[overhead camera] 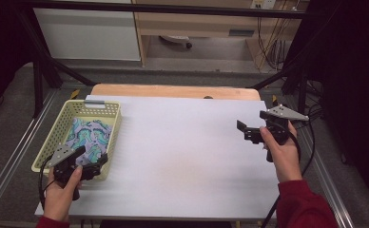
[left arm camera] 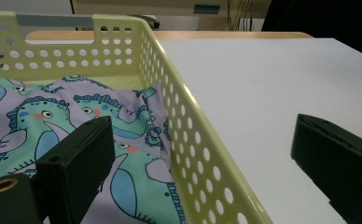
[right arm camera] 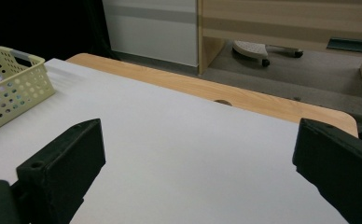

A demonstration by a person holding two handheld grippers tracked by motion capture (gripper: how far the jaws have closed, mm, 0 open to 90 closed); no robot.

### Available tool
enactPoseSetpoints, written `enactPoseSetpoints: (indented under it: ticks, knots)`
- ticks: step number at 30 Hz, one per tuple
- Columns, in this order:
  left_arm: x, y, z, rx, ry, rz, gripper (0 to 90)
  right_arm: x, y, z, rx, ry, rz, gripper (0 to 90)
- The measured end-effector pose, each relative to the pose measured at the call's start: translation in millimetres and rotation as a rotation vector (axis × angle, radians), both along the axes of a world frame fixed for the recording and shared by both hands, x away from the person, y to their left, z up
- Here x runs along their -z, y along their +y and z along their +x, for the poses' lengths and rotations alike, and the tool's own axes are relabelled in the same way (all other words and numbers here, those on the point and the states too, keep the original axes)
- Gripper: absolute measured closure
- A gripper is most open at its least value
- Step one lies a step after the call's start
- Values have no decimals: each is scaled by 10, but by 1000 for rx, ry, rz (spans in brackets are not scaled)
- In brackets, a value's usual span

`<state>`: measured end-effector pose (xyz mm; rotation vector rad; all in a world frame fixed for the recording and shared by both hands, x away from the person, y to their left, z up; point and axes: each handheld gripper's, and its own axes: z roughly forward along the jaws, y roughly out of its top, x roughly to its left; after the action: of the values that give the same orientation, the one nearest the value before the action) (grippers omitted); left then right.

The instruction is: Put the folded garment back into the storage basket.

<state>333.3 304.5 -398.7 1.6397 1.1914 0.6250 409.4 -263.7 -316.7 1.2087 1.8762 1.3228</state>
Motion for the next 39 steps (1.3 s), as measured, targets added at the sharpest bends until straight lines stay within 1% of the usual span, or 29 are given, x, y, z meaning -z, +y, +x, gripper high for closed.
enactPoseSetpoints:
  ticks: [11,18,22,30,35,39]
  knots:
    - [6,-2,2,0,0,3,63,132,-115,-93,21,3,2,28]
    - [9,-1,2,-1,-1,4,63,210,-163,-154,28,6,10,27]
    - [10,-2,3,-1,-2,4,64,264,-186,-187,31,13,6,26]
    - [15,-2,4,-3,0,5,62,397,-215,-241,37,33,19,26]
    - [8,-6,-2,-1,-10,7,61,468,-215,-280,30,39,20,24]
    - [10,-8,0,0,-6,5,60,526,-215,-312,28,44,14,24]
